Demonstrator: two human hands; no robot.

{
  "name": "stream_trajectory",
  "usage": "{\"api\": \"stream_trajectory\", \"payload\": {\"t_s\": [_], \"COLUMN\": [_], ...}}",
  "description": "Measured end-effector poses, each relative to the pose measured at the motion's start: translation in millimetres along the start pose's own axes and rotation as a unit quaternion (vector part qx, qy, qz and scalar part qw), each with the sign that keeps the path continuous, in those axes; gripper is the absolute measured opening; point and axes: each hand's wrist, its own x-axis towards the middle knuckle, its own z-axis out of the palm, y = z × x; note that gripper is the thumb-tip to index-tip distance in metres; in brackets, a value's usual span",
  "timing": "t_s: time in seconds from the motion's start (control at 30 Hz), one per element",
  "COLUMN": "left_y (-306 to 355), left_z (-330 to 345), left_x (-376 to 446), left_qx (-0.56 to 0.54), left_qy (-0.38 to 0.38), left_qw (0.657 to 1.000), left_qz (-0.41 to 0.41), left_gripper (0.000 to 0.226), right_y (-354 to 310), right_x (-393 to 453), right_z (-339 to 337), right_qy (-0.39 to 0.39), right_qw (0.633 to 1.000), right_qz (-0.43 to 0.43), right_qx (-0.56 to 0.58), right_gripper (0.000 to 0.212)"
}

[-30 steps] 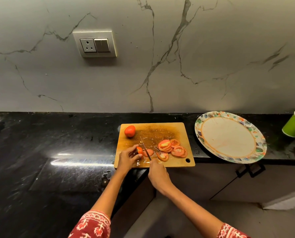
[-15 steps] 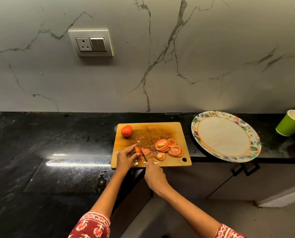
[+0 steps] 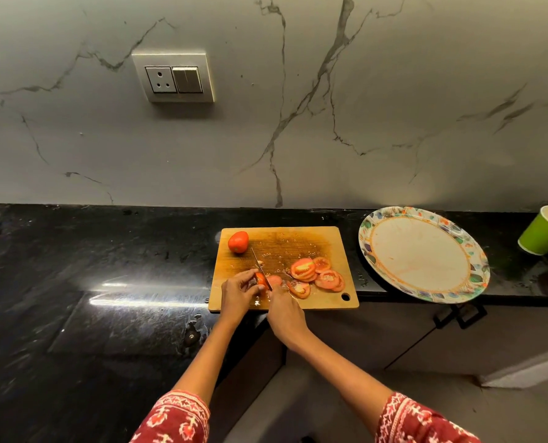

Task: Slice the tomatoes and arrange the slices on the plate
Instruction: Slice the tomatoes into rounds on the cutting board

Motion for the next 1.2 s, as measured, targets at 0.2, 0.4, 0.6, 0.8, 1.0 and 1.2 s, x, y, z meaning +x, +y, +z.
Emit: {"api": "stream_trajectory", "payload": {"t_s": [0.2, 0.4, 0.6, 0.8, 1.0, 1.2], "left_y": [0, -5, -10, -7, -6, -10], "left_z": [1, 0, -2, 3, 2, 1], "left_x": [1, -3, 1, -3, 2, -1], "left_qx": [0.011, 0.007, 0.003, 0.021, 0.018, 0.025], "left_qy": [0.002, 0.017, 0.028, 0.009, 0.018, 0.009], "left_qw": [1.000, 1.000, 1.000, 1.000, 1.000, 1.000], "left_qz": [0.023, 0.019, -0.003, 0.017, 0.011, 0.009], "left_gripper": [0.042, 0.042, 0.042, 0.040, 0.040, 0.038], "right_y": [9, -8, 7, 0, 16, 10], "right_x": [-9, 10, -9, 12, -1, 12], "right_z": [5, 3, 16, 13, 22, 19], "right_qy": [0.000, 0.017, 0.008, 0.018, 0.003, -0.011], "right_qw": [1.000, 1.000, 1.000, 1.000, 0.998, 1.000], "right_qz": [0.006, -0.015, -0.009, -0.015, -0.004, 0.006], "right_qx": [-0.008, 0.020, -0.012, -0.007, -0.070, -0.016], "right_gripper": [0.028, 0.028, 0.029, 0.030, 0.032, 0.029]}}
